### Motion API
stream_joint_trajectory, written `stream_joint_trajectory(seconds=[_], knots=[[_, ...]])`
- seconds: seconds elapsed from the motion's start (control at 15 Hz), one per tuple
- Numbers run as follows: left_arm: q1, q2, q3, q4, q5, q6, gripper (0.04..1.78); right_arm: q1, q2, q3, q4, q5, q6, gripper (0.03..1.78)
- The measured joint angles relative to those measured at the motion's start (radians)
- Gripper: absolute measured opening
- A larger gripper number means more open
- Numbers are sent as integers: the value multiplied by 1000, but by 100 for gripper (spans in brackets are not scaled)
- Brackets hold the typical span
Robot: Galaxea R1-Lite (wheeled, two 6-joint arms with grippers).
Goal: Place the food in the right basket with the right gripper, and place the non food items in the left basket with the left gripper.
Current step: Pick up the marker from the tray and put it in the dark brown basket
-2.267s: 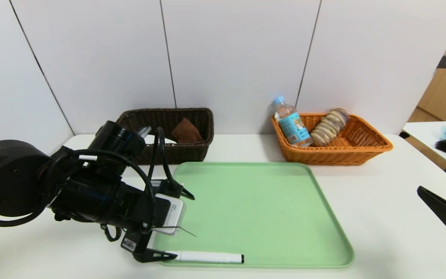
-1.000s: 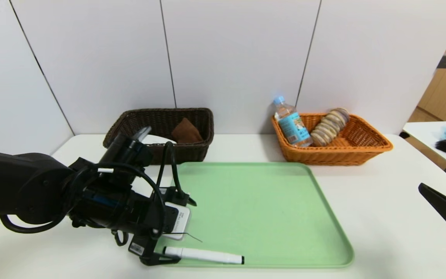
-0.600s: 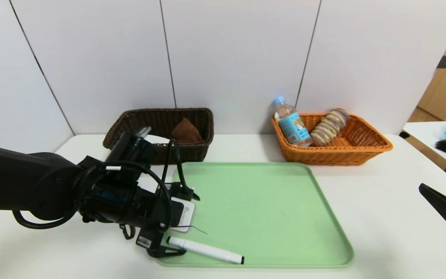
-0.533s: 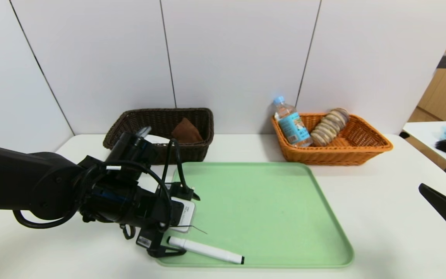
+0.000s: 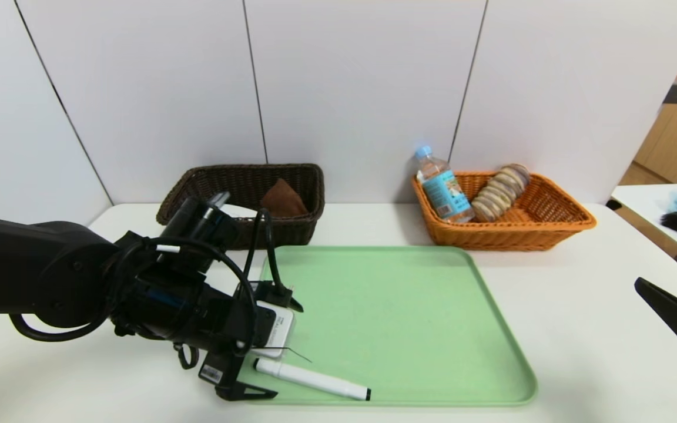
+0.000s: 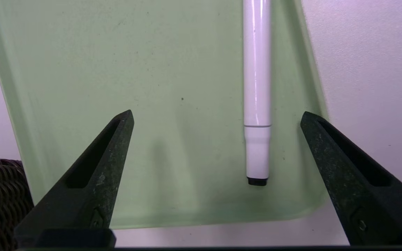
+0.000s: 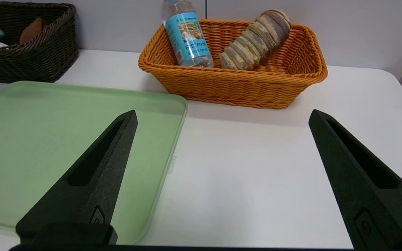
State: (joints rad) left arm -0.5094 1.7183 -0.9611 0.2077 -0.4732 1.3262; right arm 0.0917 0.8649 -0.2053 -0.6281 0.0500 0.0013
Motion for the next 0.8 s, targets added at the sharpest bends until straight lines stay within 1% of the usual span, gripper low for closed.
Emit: stream_joint_trajectory(seconds=[0.2, 0.33, 0.47, 0.8], knots=[[-4, 4, -115, 170, 0, 11, 169, 0, -3, 0, -1, 0, 7, 169], [-6, 27, -217, 301, 0, 35, 169, 0, -10, 0, -1, -2, 33, 169], [-12, 68, -320, 436, 4, 48, 169, 0, -14, -4, -3, -2, 34, 169], [-43, 174, -564, 735, 53, 86, 169, 1, -15, -10, -4, 0, 37, 169]])
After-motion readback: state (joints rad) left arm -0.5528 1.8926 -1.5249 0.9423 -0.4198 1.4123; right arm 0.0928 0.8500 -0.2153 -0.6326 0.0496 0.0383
